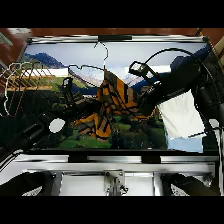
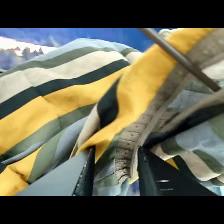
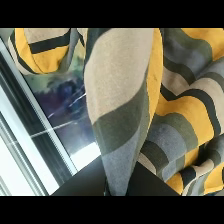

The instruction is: Fold the shirts.

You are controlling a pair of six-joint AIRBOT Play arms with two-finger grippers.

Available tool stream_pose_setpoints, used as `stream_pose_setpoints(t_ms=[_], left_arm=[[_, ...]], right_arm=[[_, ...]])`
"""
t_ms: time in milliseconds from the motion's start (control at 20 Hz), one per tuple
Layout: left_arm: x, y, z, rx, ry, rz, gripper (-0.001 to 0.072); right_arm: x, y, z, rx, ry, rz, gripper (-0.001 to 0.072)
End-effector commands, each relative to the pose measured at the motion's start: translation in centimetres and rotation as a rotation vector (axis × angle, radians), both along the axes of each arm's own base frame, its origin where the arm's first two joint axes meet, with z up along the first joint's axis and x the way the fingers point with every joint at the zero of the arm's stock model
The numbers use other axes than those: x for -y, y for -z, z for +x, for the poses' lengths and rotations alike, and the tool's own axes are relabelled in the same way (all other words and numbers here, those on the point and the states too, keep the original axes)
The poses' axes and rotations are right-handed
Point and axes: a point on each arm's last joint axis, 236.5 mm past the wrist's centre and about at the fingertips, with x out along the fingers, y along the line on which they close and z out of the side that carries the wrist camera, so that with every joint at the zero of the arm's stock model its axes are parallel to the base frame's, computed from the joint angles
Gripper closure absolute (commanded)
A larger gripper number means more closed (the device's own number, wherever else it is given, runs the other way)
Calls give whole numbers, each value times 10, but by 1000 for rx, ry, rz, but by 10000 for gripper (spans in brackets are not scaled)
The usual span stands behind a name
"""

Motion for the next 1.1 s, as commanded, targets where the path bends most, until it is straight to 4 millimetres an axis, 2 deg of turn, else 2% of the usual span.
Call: stream_pose_setpoints(t_ms=[0,150,400,450,500,600,650,700,900,1050], left_arm=[[7,5,-8,-14,27,13,377],[19,7,-15,-12,56,13,377],[21,9,-16,-11,60,15,386],[21,13,-15,-18,60,21,502],[22,20,-15,-21,68,39,572],[20,35,-12,-48,61,56,573],[19,37,-8,-48,51,56,602],[17,34,-3,-34,39,47,666],[10,10,11,39,0,3,668],[-9,-9,12,77,10,38,668]], right_arm=[[1,0,0,6,-5,-3,660],[0,0,0,6,-5,-3,660],[0,0,0,5,-5,-3,660],[0,0,0,5,-5,-2,660],[0,0,0,5,-5,-3,660],[0,0,0,4,-5,-3,659],[0,0,0,4,-5,-3,659],[0,0,0,4,-6,-3,660],[2,0,1,7,-4,-10,660],[5,2,2,11,-1,-24,660]])
